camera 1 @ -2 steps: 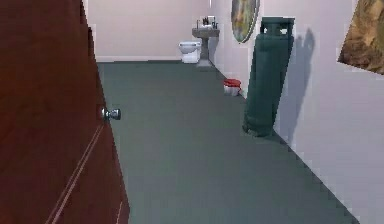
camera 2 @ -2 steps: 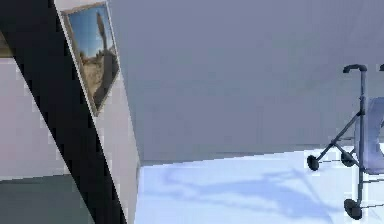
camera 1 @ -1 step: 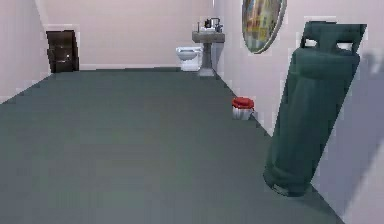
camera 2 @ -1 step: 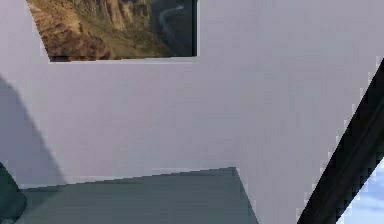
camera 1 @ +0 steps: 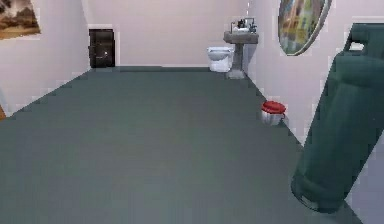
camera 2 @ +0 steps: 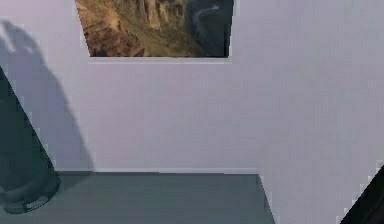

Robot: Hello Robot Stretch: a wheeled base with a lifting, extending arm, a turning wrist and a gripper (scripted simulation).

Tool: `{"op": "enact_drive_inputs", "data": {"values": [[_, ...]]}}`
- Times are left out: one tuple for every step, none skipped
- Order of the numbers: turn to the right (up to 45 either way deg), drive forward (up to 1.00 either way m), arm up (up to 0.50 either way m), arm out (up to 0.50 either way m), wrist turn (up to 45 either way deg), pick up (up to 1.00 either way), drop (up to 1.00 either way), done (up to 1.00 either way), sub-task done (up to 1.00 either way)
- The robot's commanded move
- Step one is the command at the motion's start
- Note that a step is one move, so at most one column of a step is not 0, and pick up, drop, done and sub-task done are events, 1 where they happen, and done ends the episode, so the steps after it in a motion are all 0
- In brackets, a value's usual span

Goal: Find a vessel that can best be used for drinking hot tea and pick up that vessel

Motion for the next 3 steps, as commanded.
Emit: {"op": "enact_drive_inputs", "data": {"values": [[-3.0, 0.00, 0.00, 0.00, 0.0, 0.00, 0.00, 0.00, 0.00], [0.0, 0.35, 0.00, 0.00, 0.0, 0.00, 0.00, 0.00, 0.00], [-45.0, 0.00, 0.00, 0.00, 0.0, 0.00, 0.00, 0.00, 0.00]]}}
